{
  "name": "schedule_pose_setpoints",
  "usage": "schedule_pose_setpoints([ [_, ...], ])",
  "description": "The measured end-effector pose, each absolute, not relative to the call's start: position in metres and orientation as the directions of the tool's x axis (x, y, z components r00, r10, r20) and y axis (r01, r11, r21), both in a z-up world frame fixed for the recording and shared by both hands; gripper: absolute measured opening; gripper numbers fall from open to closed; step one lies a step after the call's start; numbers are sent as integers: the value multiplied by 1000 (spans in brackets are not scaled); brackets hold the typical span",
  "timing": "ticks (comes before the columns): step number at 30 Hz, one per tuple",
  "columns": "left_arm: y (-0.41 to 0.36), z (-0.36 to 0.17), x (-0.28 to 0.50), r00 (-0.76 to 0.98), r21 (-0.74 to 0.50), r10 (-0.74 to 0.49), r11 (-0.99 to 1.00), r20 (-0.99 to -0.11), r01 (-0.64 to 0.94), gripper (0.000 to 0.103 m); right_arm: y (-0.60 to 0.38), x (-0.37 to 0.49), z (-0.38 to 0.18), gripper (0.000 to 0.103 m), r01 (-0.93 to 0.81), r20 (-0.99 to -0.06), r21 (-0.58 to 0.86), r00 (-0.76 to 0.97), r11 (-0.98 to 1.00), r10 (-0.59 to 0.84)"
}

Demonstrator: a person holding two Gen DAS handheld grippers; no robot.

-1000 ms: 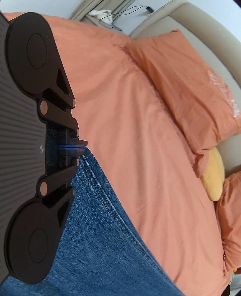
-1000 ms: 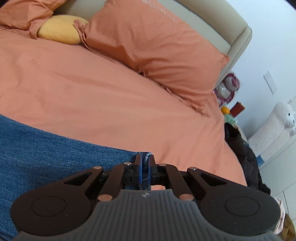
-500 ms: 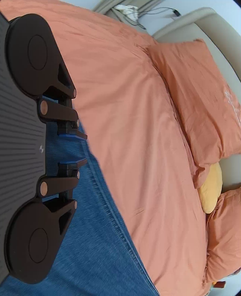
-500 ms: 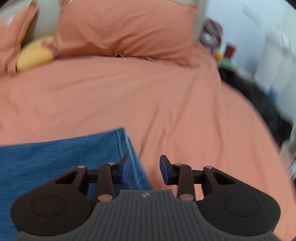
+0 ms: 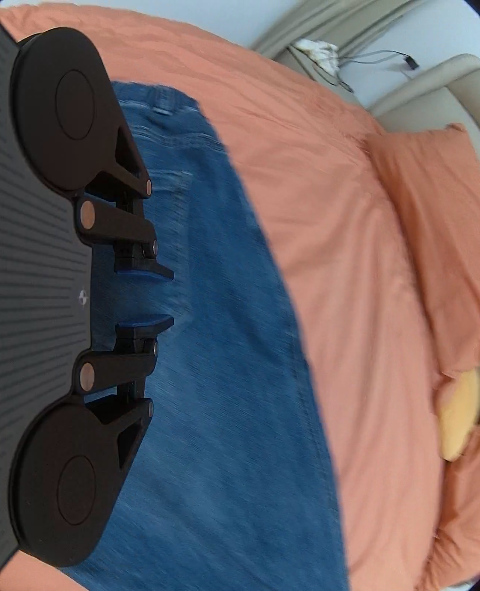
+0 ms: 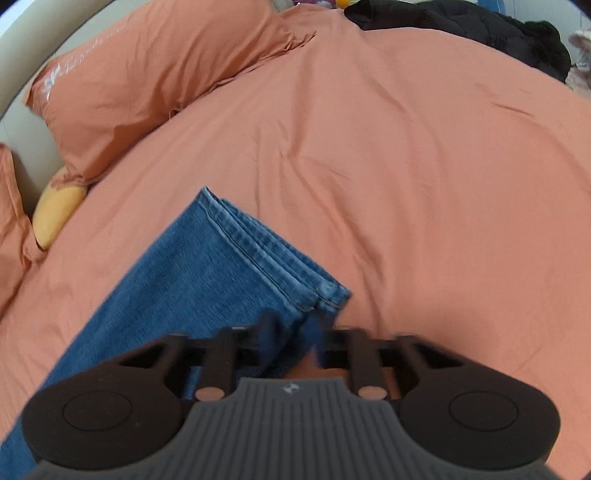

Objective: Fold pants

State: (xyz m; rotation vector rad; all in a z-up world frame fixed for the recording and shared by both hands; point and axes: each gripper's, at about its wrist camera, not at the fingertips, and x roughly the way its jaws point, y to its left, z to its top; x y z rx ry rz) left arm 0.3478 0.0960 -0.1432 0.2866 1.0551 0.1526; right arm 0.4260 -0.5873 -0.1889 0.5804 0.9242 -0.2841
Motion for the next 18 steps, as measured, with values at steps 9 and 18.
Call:
schedule_pose_setpoints([
  [9,123,-182,352,385,302,303,951,-872,-65,12,-550,425,-135,0,263,-738,53,660,963,-140],
  [18,120,-178,359,407,336,324,941,-854,-44,10,-553,426,-195,0,330,-828,-12,527,944,-194],
])
